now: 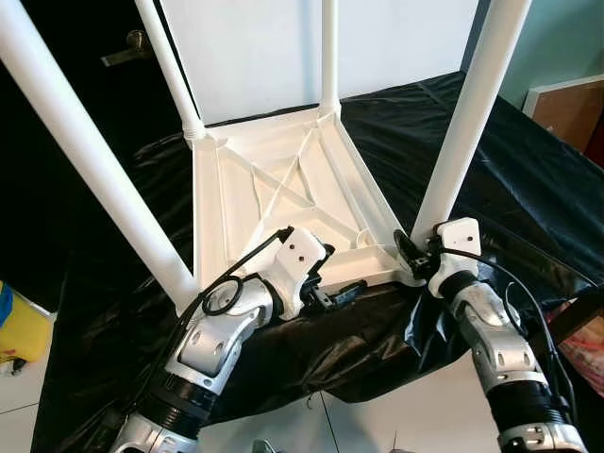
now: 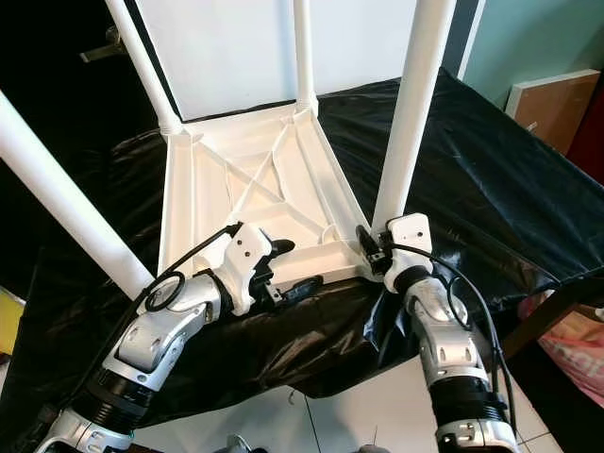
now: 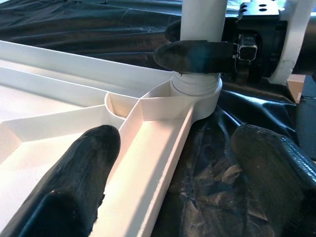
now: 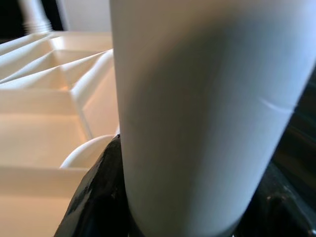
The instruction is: Building children table
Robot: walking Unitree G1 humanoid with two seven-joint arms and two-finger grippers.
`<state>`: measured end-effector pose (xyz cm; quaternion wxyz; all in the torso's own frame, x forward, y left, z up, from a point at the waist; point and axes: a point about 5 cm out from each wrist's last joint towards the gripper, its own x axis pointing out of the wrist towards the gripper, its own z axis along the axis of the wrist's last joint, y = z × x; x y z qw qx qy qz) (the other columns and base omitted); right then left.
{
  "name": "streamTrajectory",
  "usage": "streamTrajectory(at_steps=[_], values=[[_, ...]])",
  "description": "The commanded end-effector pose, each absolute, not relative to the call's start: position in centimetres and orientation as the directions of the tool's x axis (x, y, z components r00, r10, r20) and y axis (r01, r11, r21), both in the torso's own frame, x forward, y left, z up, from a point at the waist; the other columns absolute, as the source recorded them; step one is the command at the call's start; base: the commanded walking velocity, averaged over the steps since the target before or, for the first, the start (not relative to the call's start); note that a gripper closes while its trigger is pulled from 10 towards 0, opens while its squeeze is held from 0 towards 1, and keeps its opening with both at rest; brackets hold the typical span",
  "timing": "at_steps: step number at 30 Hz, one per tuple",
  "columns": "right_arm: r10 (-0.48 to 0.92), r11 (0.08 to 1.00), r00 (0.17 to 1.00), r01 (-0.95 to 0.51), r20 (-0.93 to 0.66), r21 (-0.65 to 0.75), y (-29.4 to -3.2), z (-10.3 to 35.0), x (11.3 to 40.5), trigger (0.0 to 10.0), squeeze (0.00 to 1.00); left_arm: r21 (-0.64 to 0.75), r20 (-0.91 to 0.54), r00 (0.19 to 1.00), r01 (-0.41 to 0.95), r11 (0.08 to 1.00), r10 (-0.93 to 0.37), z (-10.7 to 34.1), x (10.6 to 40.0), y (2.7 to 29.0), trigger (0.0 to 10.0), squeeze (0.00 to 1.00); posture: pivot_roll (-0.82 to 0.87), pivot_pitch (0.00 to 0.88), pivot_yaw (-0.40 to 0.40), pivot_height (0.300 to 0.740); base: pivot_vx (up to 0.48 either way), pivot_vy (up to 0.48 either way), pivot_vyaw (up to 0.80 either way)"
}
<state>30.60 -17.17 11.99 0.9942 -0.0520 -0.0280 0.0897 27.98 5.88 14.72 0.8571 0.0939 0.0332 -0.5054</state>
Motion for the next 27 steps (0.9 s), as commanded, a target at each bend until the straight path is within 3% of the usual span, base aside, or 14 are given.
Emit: streamTrajectory(at_steps=[1,4,8,11,13,27], values=[[0.128,0.988,0.99,-0.132,-0.054,-0.083,-17.1,9.9,30.0,10.0,0.0,0.118,-0.163,0.472,0.881,0.458,-0.866,14.6,27.8,6.0,10.0,0.0,-0.11,0.058,0.104,0.74,0.0,0.0,0.0],[-0.043,0.997,0.997,0.039,-0.063,-0.06,-16.7,9.5,29.4,10.0,0.0,0.116,-0.164,0.47,0.882,0.456,-0.867,14.6,27.8,6.1,10.0,0.0,-0.11,0.06,0.105,0.74,0.0,0.0,0.0],[-0.084,0.995,0.994,0.081,-0.065,-0.055,-16.6,9.4,29.3,10.0,0.0,0.116,-0.164,0.47,0.882,0.456,-0.867,14.7,27.7,6.1,10.0,0.0,-0.11,0.06,0.103,0.74,0.0,0.0,0.0],[-0.208,0.978,0.976,0.206,-0.067,-0.045,-15.9,9.1,28.9,10.0,0.0,0.116,-0.163,0.473,0.881,0.459,-0.866,14.7,27.7,6.1,10.0,0.0,-0.1,0.06,0.095,0.74,0.0,0.0,0.0],[-0.21,0.978,0.974,0.209,-0.08,-0.02,-14.7,9.1,28.8,10.0,0.0,0.115,-0.162,0.479,0.877,0.466,-0.863,14.7,27.7,6.2,10.0,0.0,-0.1,0.06,0.095,0.74,0.0,0.0,0.0],[-0.223,0.975,0.973,0.222,-0.052,-0.028,-14.2,10.0,28.5,10.0,0.0,0.129,-0.159,0.495,0.868,0.479,-0.854,15.0,28.1,6.7,10.0,0.0,-0.09,0.047,0.091,0.74,0.0,0.0,0.0]])
